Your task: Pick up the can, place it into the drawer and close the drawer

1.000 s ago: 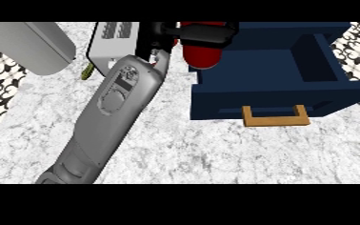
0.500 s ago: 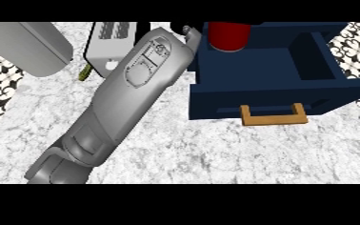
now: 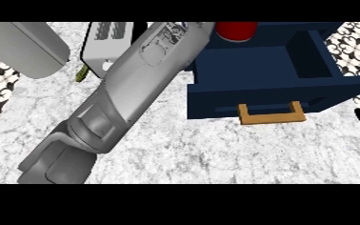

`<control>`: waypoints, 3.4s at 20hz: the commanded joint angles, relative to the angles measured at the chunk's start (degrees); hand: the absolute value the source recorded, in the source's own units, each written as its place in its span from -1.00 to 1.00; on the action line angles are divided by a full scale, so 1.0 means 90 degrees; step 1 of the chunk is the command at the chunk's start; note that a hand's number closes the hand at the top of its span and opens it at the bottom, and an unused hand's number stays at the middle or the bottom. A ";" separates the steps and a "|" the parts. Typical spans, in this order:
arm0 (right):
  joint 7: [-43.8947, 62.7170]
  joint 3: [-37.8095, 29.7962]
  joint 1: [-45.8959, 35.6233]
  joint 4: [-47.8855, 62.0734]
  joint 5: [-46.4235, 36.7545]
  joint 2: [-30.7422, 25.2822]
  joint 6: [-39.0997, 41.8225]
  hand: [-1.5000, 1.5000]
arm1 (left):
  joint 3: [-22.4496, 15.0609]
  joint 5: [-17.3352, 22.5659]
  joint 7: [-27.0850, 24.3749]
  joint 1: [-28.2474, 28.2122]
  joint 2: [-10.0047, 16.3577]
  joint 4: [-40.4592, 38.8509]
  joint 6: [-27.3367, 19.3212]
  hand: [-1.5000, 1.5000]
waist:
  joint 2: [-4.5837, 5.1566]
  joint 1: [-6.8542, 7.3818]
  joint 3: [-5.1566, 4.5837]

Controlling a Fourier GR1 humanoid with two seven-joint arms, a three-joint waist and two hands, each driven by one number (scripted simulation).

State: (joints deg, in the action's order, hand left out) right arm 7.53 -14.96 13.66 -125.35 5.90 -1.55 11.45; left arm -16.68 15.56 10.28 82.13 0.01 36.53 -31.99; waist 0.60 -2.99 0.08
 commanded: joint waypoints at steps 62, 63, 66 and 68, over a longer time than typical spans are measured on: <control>-0.0990 0.1041 -0.1105 -0.0128 -0.3786 -0.1339 -0.0141 -1.00 | -0.1842 0.2781 -0.2083 -0.0048 -0.0001 -0.1380 -0.1692 -1.00 | 0.0061 -0.0154 -0.0002; -0.0893 0.1163 -0.1504 0.0268 -0.4031 -0.1361 -0.0226 -1.00 | -0.1928 0.2771 -0.2008 0.0063 -0.0001 -0.1348 -0.1621 -1.00 | 0.0068 -0.0060 -0.0002; -0.0935 0.1439 -0.1694 0.0685 -0.4952 -0.1519 -0.0434 -1.00 | -0.2049 0.2752 -0.1840 -0.0056 -0.0001 -0.1114 -0.1823 -1.00 | 0.0001 0.0159 -0.0006; -0.0755 0.1776 -0.1850 0.0901 -0.5443 -0.1534 -0.0439 -1.00 | -0.2099 0.2730 -0.1784 0.0040 -0.0001 -0.1087 -0.1911 -1.00 | -0.0005 0.0178 -0.0007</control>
State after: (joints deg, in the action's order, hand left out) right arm -0.54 -2.75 -0.22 -120.91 -34.90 -14.27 8.44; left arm -34.66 39.97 -6.66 82.56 0.00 25.18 -48.11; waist 0.88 -2.68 0.04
